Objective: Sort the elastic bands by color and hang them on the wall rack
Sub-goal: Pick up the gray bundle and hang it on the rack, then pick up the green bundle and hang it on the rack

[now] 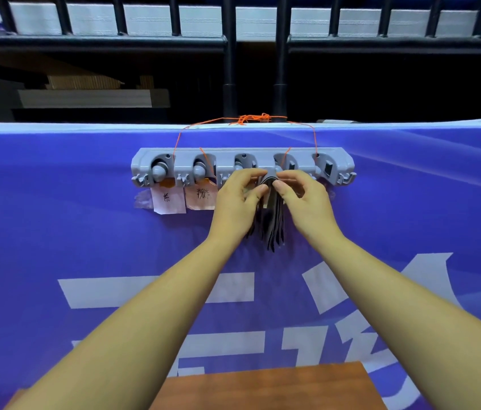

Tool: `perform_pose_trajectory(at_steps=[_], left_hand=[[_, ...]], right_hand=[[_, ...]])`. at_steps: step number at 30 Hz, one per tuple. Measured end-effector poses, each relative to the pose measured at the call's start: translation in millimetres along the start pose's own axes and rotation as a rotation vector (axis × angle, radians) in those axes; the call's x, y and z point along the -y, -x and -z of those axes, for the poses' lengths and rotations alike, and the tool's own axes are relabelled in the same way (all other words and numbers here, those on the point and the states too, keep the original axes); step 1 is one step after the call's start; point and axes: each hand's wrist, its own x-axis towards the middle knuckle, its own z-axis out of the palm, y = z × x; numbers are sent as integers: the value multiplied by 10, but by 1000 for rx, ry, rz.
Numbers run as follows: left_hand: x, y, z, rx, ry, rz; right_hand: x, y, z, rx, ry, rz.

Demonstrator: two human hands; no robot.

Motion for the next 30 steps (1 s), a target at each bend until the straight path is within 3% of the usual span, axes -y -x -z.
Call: perform_pose_trajectory(at_steps=[6, 15, 22, 30], left_hand=[[-5, 83, 36, 44, -58, 15], [154, 777, 281, 120, -237, 273], [700, 1782, 231, 254, -332, 559], [1232, 3265, 70, 585, -382, 844]], right_hand=[[-21, 32, 60, 70, 72, -13], [-474, 878, 246, 59, 225, -229], [-1227, 1933, 96, 332, 366, -476], [-1845, 3262, -84, 588, 460, -631]])
